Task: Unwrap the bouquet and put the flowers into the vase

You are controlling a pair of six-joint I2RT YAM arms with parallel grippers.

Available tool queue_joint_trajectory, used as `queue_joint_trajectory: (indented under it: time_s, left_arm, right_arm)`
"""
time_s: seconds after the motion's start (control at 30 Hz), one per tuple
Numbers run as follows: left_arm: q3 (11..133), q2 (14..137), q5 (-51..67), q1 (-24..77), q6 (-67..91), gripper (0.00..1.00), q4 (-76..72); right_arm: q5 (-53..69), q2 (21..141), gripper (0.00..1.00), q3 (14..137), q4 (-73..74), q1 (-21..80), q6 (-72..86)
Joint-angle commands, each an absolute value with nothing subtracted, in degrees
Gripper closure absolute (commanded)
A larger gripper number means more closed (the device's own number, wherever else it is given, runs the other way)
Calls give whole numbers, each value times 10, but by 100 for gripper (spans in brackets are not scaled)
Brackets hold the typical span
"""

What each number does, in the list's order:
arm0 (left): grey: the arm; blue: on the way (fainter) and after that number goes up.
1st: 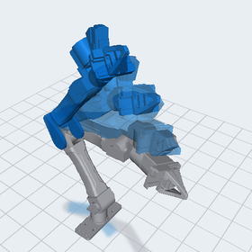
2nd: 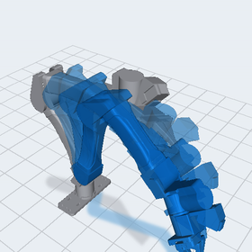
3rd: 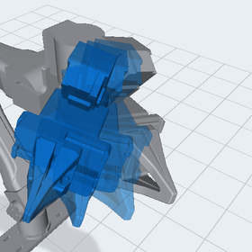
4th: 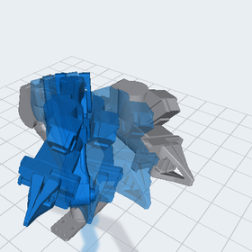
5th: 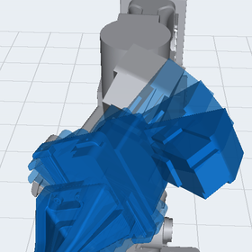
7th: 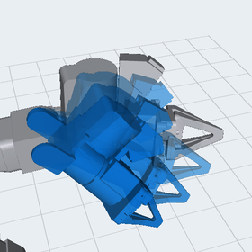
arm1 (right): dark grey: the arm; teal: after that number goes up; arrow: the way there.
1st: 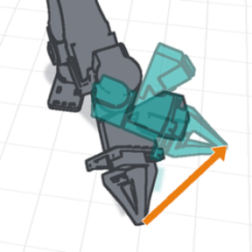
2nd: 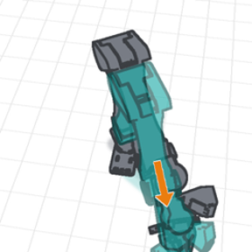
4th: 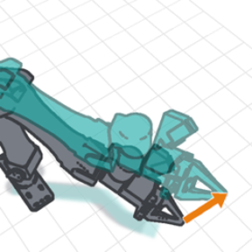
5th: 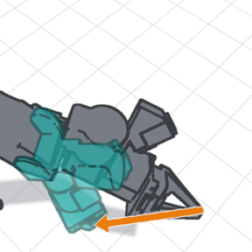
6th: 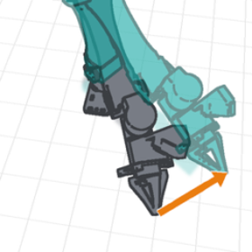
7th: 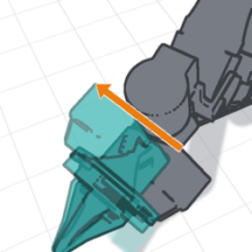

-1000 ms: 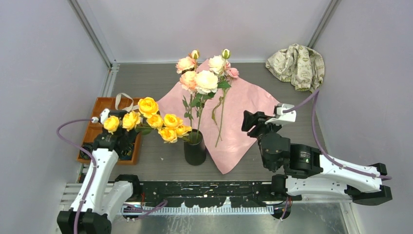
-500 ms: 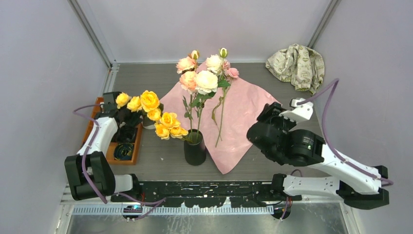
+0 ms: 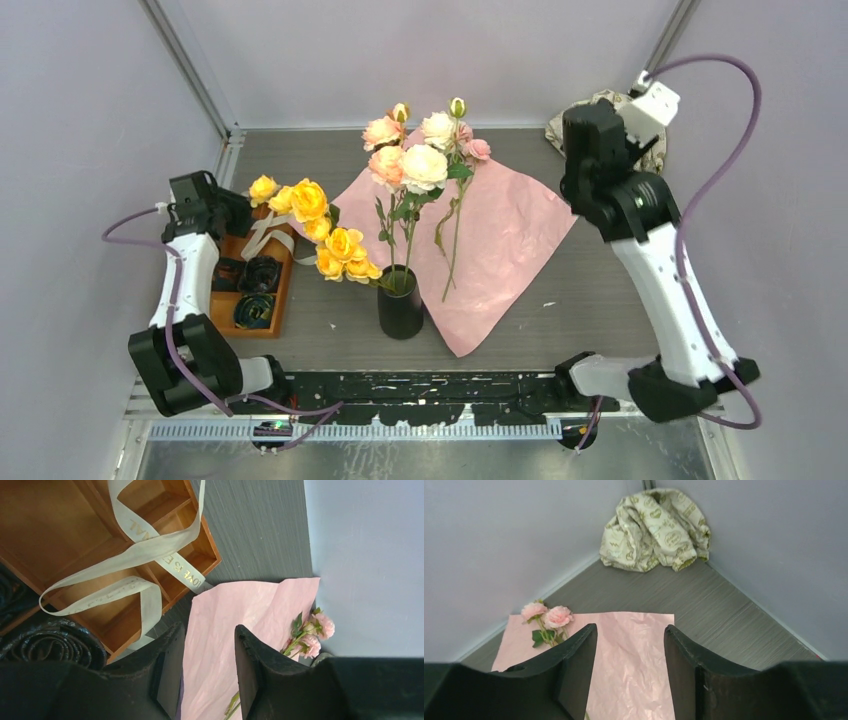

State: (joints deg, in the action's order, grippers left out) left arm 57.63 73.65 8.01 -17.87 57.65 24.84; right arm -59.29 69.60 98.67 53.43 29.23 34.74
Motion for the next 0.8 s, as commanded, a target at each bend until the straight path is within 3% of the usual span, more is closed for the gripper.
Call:
queue_joint_trajectory:
  time_s: [0.0,0.1,0.23,0.33,0.43,0.5,0.6,0.77]
  left_arm:
    - [593,736,61,-201,613,57,228]
    - [554,782,200,-238,659,56,39]
    - [599,914,415,-242,720,60,-151]
    - [613,980,492,-239,773,61,-287]
    - [593,1002,503,-236,813,60,-375]
    - [597,992,498,-229,777,59,-334]
    - [640,958,455,-199,631,59,-150]
    - [748,906,264,-116,437,60,162]
  right_arm:
    - [-328,773,43,1020,516,126,327]
    - [-180,821,43,1030,500,36,350]
    - [-33,897,43,1039,472,8,363]
    - [74,956,42,1032,439,8,375]
    - [120,1006,49,1026,408,8,378]
    - [93,1035,50,1041,413,30,349]
    - [74,1079,50,1077,439,59,323]
    - [67,1149,51,1090,439,92,314]
